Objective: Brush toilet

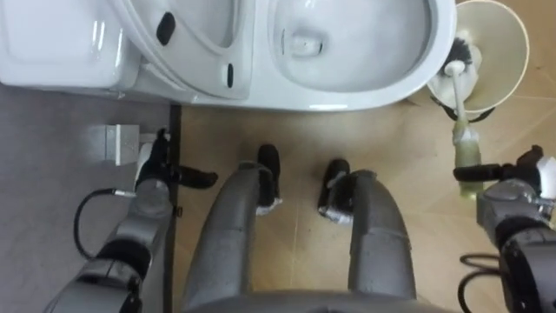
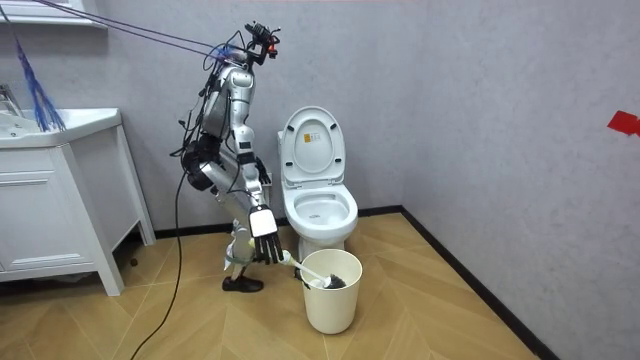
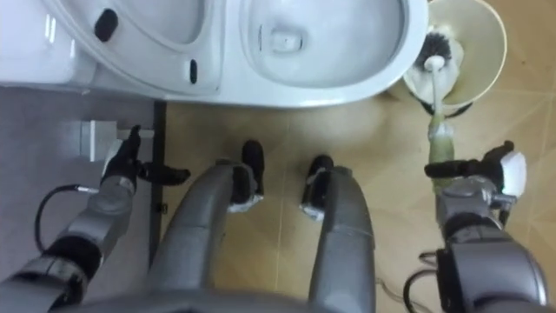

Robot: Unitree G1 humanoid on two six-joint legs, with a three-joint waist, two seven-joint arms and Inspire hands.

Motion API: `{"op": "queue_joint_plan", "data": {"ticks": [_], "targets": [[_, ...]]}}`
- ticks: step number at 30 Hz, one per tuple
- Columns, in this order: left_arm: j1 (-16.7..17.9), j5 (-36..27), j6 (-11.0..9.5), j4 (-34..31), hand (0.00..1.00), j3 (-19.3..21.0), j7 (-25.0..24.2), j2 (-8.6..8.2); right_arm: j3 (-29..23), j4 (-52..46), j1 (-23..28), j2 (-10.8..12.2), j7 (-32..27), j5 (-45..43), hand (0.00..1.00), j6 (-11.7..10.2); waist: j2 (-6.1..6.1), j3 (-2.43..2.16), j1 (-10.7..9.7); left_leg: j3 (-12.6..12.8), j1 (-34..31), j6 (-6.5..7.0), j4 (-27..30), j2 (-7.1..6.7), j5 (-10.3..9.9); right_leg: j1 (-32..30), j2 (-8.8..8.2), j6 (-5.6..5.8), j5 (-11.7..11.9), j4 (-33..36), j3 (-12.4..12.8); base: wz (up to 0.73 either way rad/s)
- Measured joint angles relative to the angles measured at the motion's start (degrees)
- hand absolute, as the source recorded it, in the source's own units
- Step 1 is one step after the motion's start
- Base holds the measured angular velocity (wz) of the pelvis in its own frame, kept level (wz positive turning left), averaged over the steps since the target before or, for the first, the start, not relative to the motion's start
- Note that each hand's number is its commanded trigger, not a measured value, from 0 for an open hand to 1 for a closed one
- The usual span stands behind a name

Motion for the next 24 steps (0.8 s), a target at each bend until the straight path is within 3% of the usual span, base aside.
{"op": "queue_joint_plan", "data": {"ticks": [11,16,20,24], "targets": [[-0.32,-1.72,0.08,-8.51,0.00,-0.91,-1.41,0.16,1.63,-1.13,-2.38,-1.59,1.89,4.35,0.00,-0.15,1.81,0.04,1.67,0.61,-7.59,-0.07,9.03,-0.31,-2.45,-8.05,-2.40,-1.25,-4.05,10.81,0.82,0.07],[-0.28,-2.13,0.07,-9.40,0.00,-0.92,-2.80,0.19,2.32,-2.43,-2.37,-2.75,3.15,5.57,0.00,-0.19,1.99,0.04,1.73,0.59,-8.23,-0.47,10.55,-0.22,-2.77,-8.79,-2.60,-1.87,-4.79,12.66,0.88,0.01],[0.76,-3.37,0.07,-11.19,0.00,-3.13,-4.12,1.58,3.84,-2.33,-3.15,-3.72,5.07,8.61,0.00,-0.18,1.99,0.03,1.70,0.66,-8.66,-0.88,10.71,0.10,-2.98,-9.42,-2.47,-2.11,-4.79,12.85,0.89,-0.01],[1.23,-4.29,0.07,-12.19,0.00,-4.03,-5.11,1.79,3.89,-2.56,-3.14,-3.91,6.10,11.10,0.00,-0.16,1.99,0.03,1.72,0.70,-9.59,-0.74,10.94,0.29,-2.89,-10.32,-2.29,-2.25,-4.70,13.00,0.90,0.00]]}}
